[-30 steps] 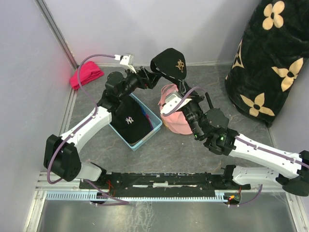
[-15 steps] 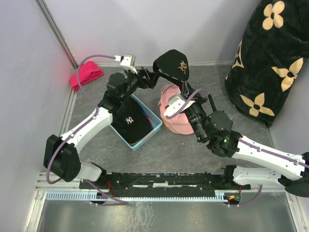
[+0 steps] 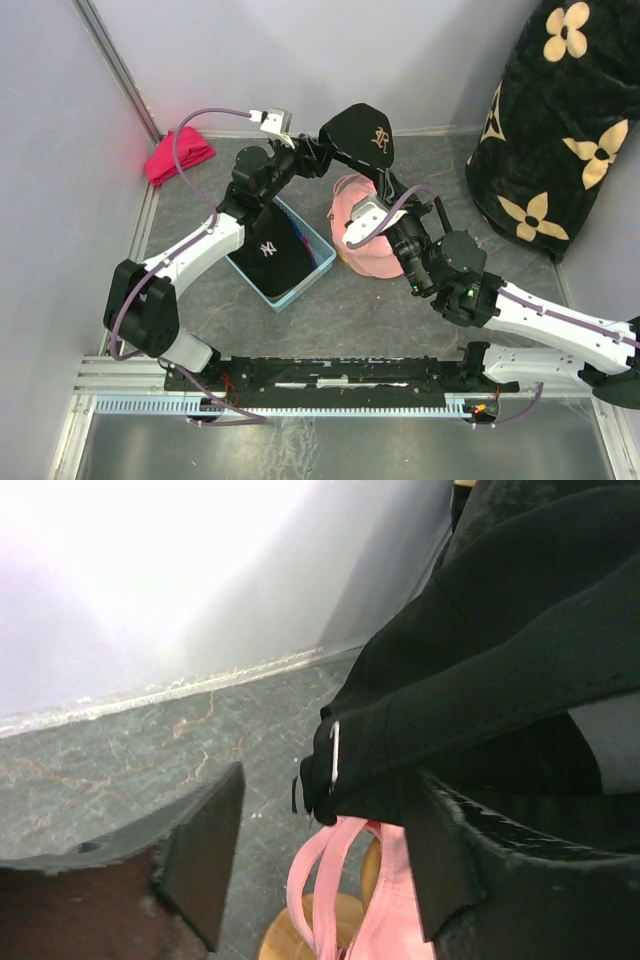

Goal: Stack the hats
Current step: Stack the hat on the hat.

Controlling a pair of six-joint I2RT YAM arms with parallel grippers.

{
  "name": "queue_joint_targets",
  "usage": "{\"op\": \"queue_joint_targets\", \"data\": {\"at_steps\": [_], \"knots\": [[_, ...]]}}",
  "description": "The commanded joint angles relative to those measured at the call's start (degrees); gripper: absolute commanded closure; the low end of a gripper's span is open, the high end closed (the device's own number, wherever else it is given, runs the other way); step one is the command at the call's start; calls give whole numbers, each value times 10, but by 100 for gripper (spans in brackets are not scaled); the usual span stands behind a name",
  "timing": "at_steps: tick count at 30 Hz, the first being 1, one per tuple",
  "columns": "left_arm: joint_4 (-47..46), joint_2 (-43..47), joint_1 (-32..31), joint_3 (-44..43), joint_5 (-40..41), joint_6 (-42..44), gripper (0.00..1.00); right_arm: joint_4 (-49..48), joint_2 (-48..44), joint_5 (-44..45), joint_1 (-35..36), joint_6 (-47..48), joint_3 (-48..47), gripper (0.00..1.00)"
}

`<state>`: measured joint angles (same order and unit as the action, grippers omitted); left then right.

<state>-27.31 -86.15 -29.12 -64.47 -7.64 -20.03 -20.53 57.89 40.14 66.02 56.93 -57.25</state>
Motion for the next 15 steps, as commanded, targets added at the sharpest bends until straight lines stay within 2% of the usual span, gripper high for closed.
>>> {"op": "queue_joint_targets", "data": {"at_steps": [1, 8, 10, 15], "knots": [[-76, -10, -7, -30, -31, 36, 37, -20, -21, -2, 4, 7, 2, 98], [-105, -8, -11, -20, -51, 61, 79, -24, -22, 7, 4, 10, 15, 98], [-113, -2, -13, -12, -47, 70, 83, -29, -23, 14, 4, 15, 19, 98], [-153, 21, -21, 25, -25, 84, 86, -64, -23, 47, 4, 52, 39, 98]]}}
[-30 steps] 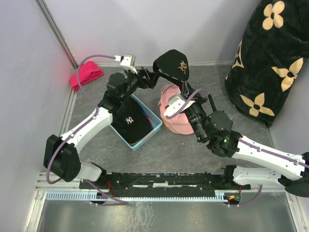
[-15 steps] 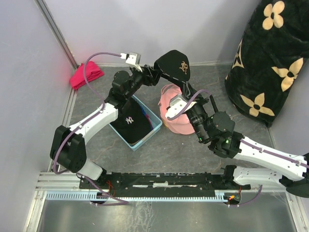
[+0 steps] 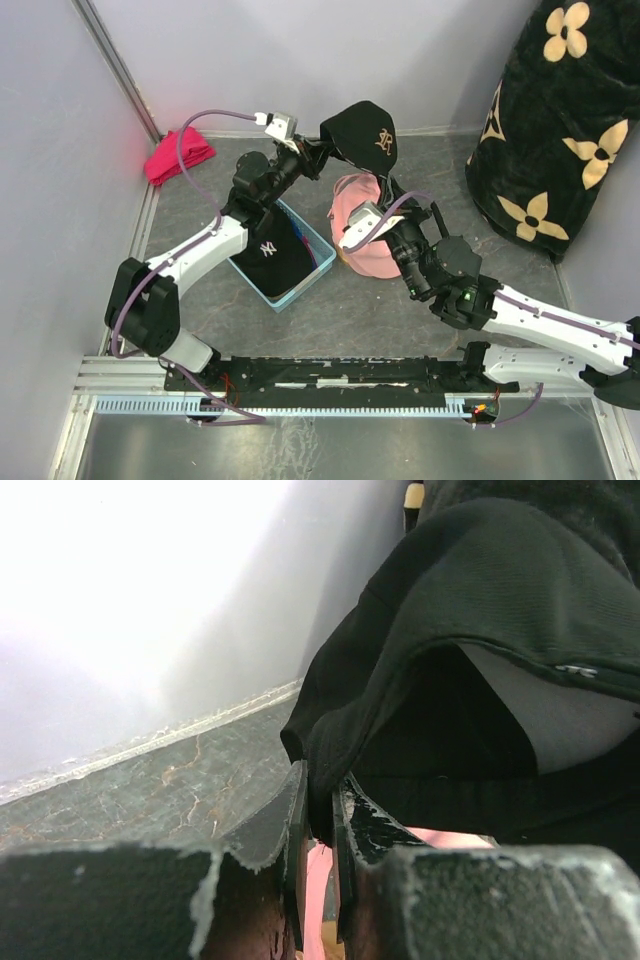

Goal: Stack the hats
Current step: Stack the hat on the hat.

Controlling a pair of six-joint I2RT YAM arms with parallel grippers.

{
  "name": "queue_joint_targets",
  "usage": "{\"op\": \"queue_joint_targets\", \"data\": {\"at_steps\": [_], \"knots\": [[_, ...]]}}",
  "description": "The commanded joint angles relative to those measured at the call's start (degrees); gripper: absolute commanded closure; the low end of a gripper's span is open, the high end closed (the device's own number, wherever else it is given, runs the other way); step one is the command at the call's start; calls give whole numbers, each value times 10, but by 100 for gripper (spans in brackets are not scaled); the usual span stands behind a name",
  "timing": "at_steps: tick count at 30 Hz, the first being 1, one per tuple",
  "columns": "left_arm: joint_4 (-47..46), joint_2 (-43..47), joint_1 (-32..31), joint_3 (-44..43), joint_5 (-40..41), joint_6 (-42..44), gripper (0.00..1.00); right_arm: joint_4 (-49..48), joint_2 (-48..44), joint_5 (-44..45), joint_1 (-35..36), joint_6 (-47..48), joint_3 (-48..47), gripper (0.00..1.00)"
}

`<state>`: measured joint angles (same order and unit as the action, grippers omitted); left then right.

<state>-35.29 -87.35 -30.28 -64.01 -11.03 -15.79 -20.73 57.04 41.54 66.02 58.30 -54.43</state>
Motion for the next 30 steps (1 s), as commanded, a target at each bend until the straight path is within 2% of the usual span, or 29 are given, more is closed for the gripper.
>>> {"op": "queue_joint_targets", "data": {"at_steps": [1, 8, 17, 30], "knots": [[-86, 37, -12, 27, 16, 46, 86, -70, -15, 42, 4, 47, 17, 98], [-137, 51, -47, 65, 68, 114, 85, -106, -46, 98, 4, 73, 67, 98], [-156, 55, -74, 77, 108, 182, 84, -106, -81, 143, 4, 75, 99, 98], [-184, 68, -81, 120, 123, 227, 83, -120, -106, 214, 6, 81, 136, 98]]}}
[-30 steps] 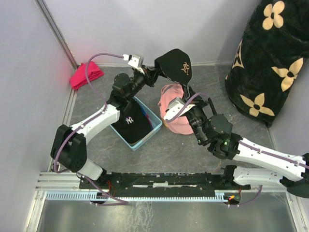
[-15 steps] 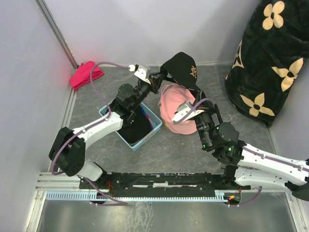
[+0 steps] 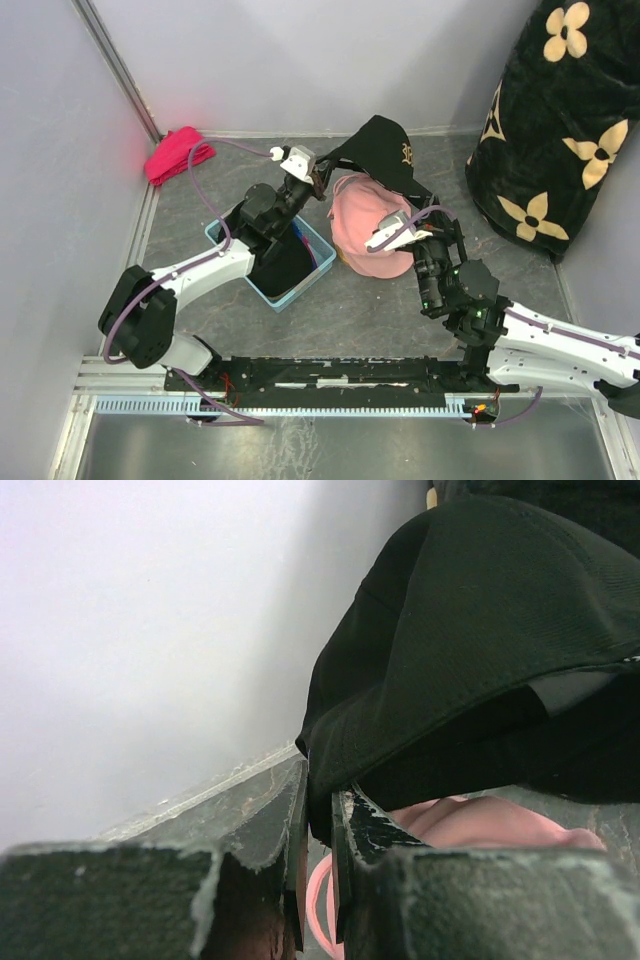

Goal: Stack the hats
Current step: Stack the hat on the hat.

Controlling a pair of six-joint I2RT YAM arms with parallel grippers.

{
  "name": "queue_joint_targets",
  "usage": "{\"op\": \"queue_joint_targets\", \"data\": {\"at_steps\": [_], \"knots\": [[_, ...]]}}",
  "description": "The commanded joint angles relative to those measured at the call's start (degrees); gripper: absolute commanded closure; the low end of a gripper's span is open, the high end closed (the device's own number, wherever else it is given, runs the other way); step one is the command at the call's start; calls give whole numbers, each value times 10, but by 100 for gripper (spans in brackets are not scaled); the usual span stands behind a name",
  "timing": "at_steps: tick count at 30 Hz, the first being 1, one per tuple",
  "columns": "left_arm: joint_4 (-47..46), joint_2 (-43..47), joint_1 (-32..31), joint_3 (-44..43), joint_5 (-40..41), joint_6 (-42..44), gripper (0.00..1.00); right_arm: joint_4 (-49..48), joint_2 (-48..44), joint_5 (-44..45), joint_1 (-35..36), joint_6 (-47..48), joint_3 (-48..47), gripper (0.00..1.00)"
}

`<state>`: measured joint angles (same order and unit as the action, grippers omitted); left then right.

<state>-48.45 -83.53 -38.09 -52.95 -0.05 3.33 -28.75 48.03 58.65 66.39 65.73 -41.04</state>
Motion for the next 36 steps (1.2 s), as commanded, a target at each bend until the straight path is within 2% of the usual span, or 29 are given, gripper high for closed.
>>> {"op": "queue_joint_targets", "data": {"at_steps": [1, 20, 28, 36], "knots": [[-56, 33, -4, 13, 13, 36, 83, -45, -17, 48, 3, 8, 5, 98], [-134, 22, -27, 65, 56, 3, 82, 64, -27, 143, 43, -33, 14, 98], [-200, 10, -32, 111, 91, -32, 82, 131, -15, 168, 52, -85, 13, 98], [-233, -8, -42, 123, 97, -50, 79, 306, -16, 201, 74, -215, -14, 98]]}}
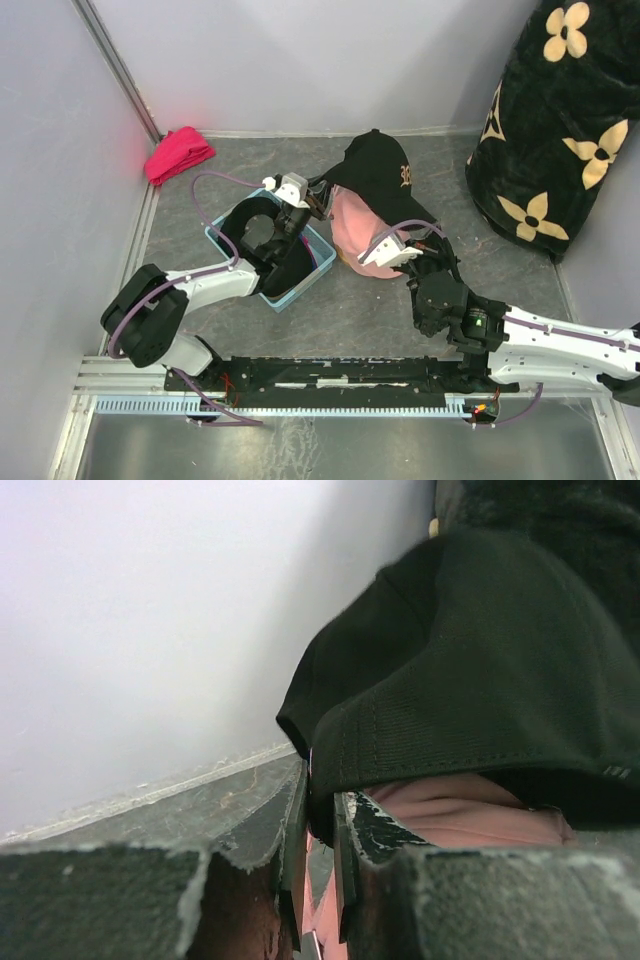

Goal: Stack the hats
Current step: Stack the hat on the hat.

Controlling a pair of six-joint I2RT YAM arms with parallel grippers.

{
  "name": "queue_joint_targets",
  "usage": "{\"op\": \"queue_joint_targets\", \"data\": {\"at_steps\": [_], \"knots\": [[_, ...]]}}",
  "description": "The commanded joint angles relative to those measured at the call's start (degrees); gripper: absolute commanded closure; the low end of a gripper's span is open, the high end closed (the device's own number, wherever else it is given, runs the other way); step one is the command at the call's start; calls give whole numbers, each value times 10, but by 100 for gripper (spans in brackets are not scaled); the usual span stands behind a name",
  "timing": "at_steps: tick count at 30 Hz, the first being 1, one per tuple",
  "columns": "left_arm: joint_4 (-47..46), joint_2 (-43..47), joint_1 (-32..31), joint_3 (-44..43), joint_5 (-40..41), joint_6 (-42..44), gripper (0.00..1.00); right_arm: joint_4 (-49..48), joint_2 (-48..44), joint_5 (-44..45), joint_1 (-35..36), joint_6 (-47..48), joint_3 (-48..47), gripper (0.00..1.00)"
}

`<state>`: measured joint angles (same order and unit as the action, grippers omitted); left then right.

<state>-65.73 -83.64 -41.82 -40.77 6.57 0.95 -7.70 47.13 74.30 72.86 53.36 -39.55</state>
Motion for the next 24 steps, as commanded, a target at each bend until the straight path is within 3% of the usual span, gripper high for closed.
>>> {"op": "queue_joint_targets", "data": {"at_steps": [1, 8, 16, 24], "knots": [[-62, -9, -7, 2, 32, -26, 79, 113, -6, 48, 10, -105, -32, 98], [-76, -16, -13, 12, 41, -26, 78, 226, 14, 71, 25, -218, -51, 98], [-97, -15, -15, 36, 46, -31, 78, 187, -11, 90, 36, -252, -75, 96], [-128, -15, -15, 59, 26, -33, 78, 130, -23, 35, 34, -269, -197, 47]]}}
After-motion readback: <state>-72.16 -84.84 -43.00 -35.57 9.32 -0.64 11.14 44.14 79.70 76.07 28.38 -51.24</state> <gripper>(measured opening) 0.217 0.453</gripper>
